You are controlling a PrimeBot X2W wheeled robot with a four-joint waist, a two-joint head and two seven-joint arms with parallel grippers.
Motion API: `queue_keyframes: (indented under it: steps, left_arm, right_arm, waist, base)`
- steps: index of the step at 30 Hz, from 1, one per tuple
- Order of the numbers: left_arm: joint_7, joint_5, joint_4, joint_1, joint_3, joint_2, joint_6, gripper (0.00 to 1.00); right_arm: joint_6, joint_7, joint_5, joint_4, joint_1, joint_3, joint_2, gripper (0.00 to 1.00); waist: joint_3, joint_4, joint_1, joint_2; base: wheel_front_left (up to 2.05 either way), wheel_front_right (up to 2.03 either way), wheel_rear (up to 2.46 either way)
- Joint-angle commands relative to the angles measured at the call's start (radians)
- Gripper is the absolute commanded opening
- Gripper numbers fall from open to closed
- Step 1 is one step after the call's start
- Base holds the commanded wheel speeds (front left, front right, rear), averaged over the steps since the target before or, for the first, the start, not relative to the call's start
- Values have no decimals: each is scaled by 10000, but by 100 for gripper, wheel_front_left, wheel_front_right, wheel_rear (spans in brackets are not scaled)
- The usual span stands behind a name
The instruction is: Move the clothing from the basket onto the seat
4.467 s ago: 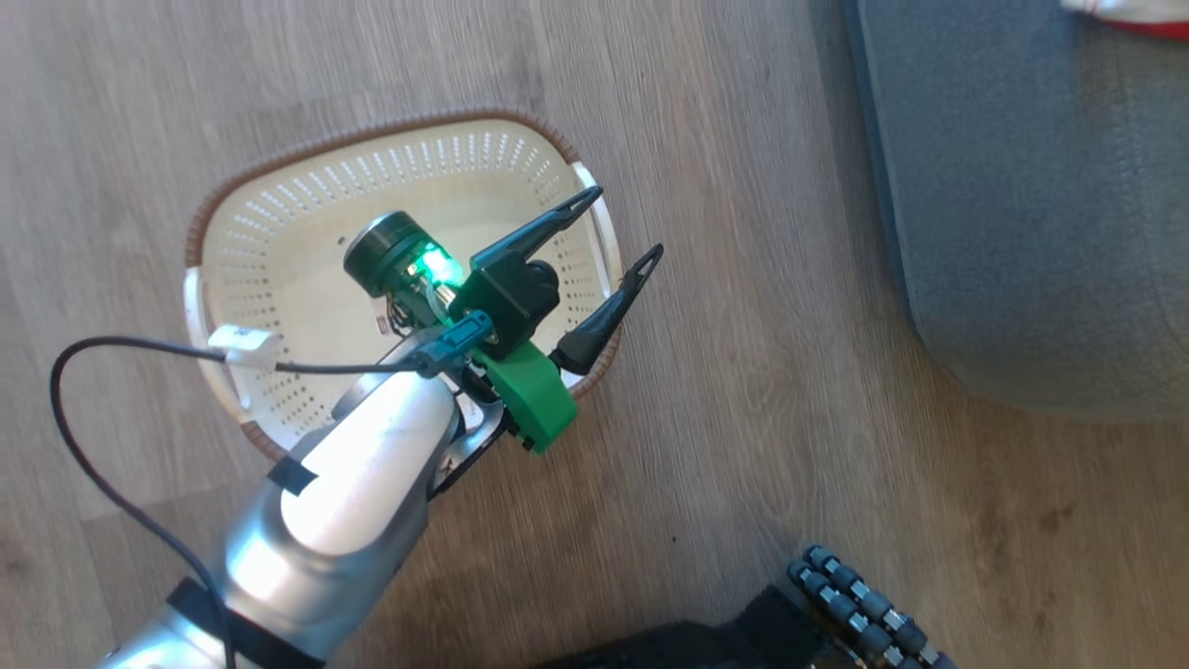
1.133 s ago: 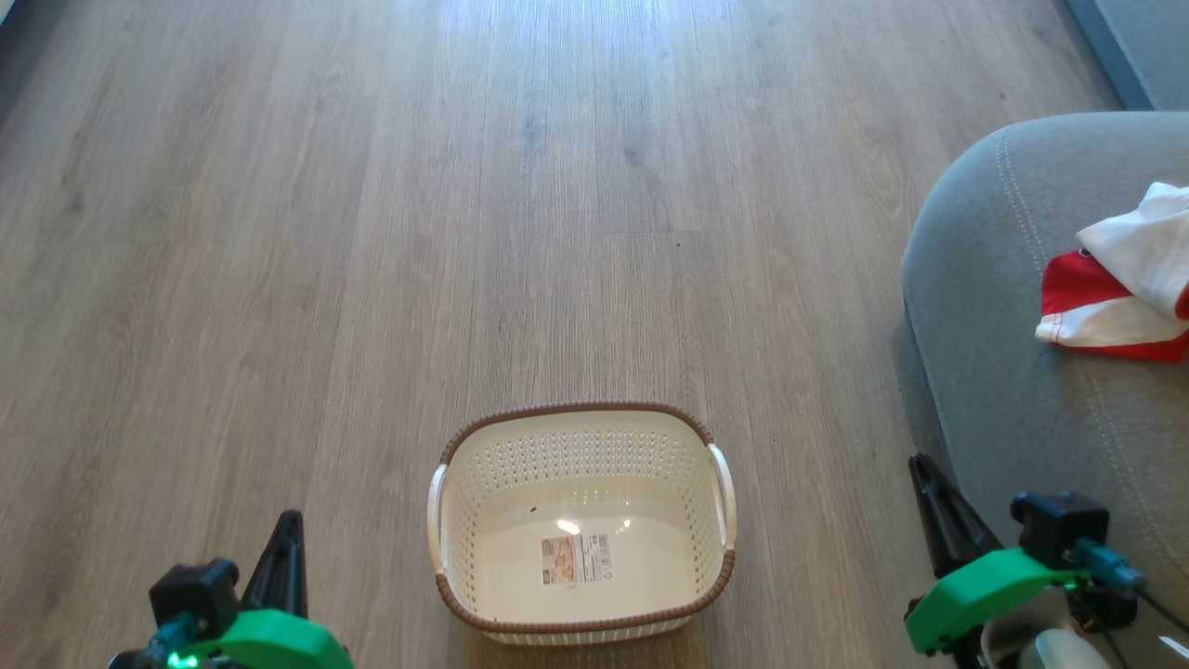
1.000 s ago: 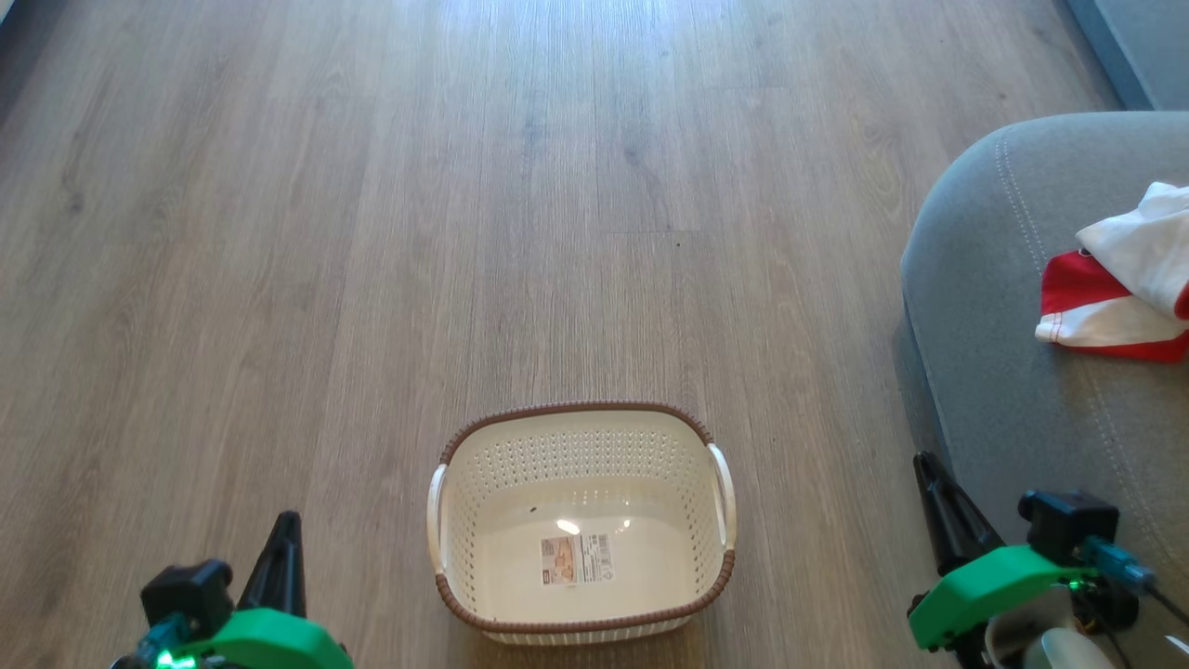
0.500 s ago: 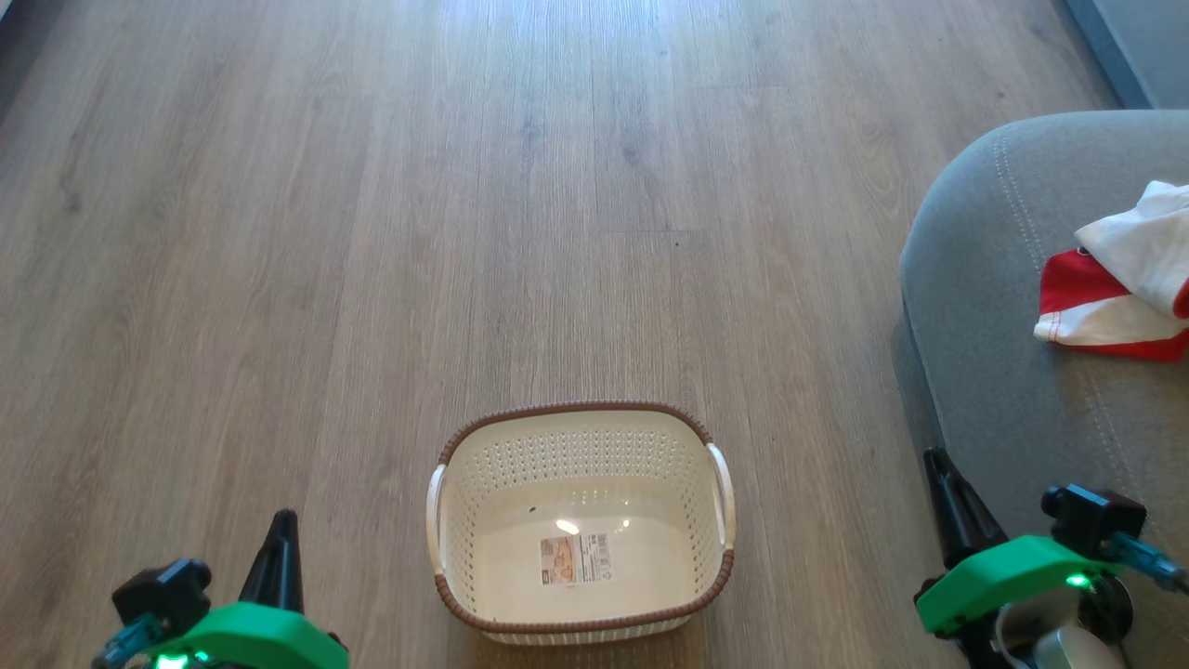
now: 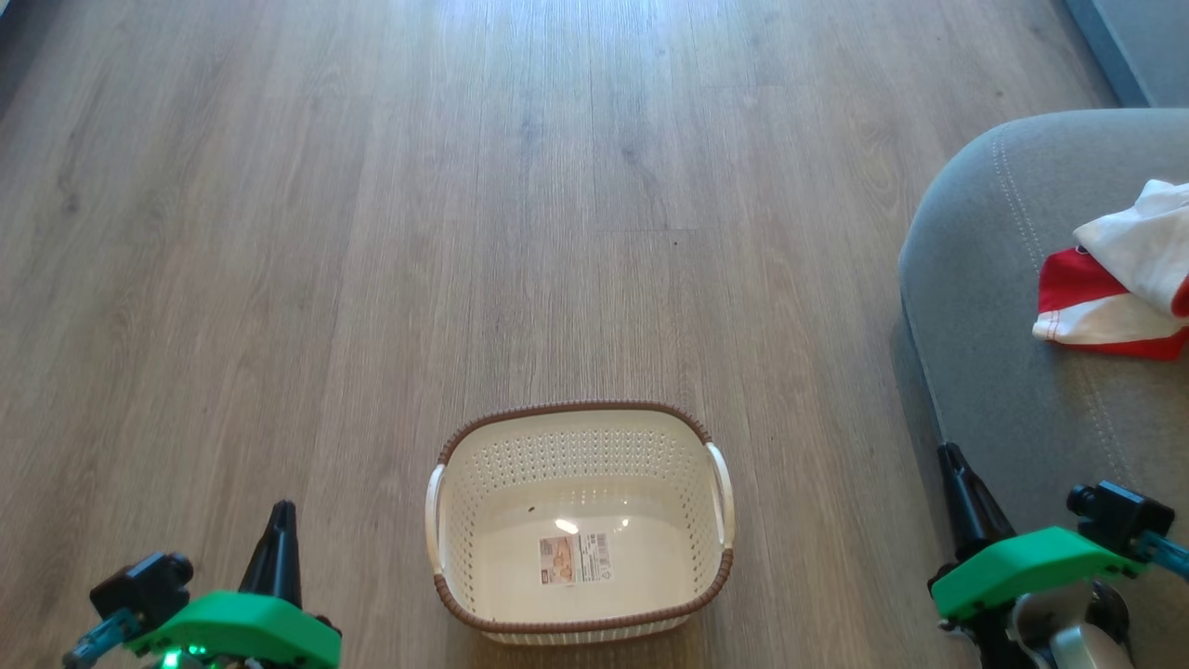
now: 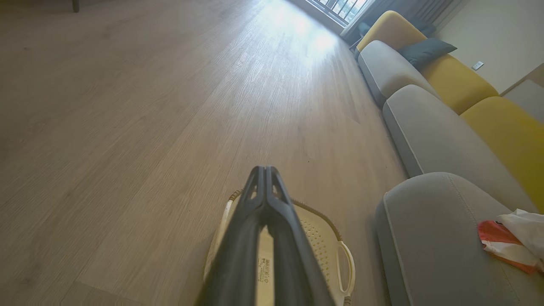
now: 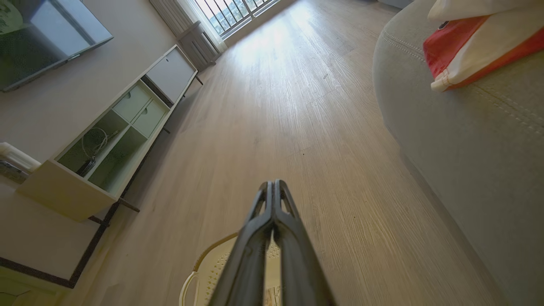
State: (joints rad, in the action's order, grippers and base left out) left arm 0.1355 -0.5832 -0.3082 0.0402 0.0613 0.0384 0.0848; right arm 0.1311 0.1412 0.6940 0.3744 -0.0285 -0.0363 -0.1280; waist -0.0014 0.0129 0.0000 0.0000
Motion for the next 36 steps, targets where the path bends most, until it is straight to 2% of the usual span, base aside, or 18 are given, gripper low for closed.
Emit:
queue_keyframes:
  steps: [1, 36]
  left_arm:
    - [-48, -266, 366, -525, 152, 72, 30, 0]
    - [-1026, -4268, 471, -909, 303, 90, 202, 0]
  right_arm:
    - [-1, -73, 255, -396, -479, 55, 2, 0]
    - [-2, -1067, 3814, -757, -606, 639, 313, 0]
  waist:
    - [1, -2, 0, 0]
    - [18, -53, 0, 0]
  base:
    - [0, 0, 0]
    - [0, 0, 0]
